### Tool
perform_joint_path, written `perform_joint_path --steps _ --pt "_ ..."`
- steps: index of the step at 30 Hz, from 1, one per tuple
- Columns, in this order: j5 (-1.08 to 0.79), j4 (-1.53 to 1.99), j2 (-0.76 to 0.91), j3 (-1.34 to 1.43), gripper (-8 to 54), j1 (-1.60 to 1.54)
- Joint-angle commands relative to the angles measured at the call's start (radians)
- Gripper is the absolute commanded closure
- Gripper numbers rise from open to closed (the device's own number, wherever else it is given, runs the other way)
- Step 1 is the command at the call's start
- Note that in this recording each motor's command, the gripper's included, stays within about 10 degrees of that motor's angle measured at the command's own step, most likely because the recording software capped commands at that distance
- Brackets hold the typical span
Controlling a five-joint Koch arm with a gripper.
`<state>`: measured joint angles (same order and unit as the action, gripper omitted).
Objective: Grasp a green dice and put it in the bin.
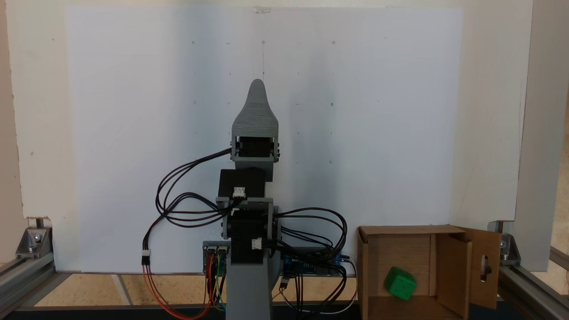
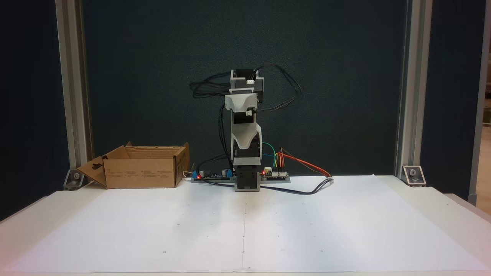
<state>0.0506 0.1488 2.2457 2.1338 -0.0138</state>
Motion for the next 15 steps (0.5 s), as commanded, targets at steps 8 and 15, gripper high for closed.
perform_joint_path --steps 8,15 --pt "0.035 -0.463 0.127 0.089 -0.3 -0.008" --pt "0.032 -0.747 0.127 0.215 0.2 -0.017"
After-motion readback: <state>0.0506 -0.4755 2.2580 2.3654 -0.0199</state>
